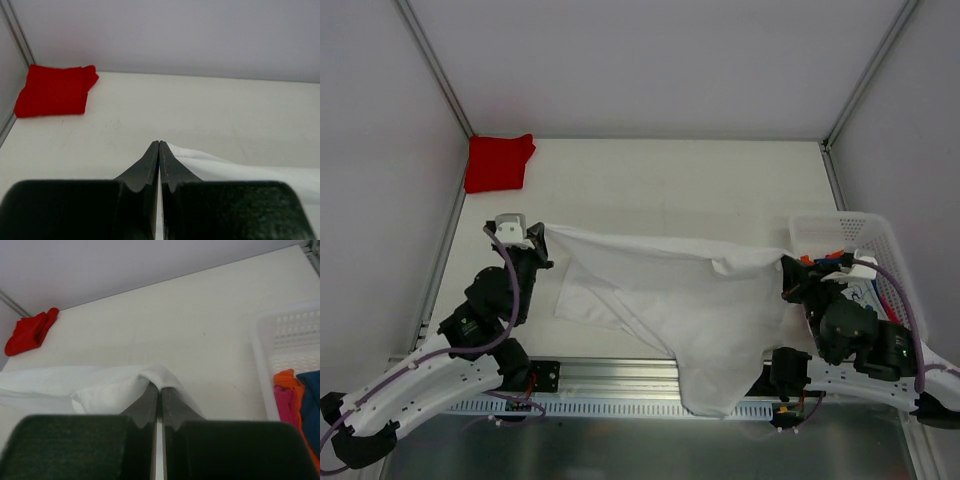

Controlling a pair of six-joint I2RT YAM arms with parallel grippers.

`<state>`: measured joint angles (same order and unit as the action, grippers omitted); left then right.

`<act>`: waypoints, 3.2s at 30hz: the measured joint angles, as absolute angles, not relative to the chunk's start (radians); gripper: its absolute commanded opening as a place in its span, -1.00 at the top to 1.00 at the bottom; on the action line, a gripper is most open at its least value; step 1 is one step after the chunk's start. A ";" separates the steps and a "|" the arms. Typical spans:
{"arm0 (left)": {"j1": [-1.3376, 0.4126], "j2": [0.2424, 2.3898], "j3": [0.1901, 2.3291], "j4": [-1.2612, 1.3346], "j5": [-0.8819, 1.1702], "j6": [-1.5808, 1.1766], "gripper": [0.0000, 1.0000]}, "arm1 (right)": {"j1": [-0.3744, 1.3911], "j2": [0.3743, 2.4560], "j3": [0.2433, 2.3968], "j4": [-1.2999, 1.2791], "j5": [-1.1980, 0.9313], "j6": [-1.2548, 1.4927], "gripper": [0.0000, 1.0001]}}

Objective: Fold and stack the t-shirts
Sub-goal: Flatten the tshirt out

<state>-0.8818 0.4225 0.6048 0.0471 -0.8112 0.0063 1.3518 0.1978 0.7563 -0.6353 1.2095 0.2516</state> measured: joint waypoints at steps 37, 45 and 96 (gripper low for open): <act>-0.252 1.441 0.791 0.459 -0.367 -0.112 1.00 | 0.222 1.283 0.988 -0.320 0.505 0.137 0.99; -0.102 1.620 0.921 0.454 -0.265 -0.126 1.00 | 0.165 1.599 1.169 -0.255 0.390 0.092 0.99; -0.295 1.880 1.178 0.060 0.054 -0.171 -0.16 | 0.382 1.308 0.981 -0.453 0.375 0.143 -0.90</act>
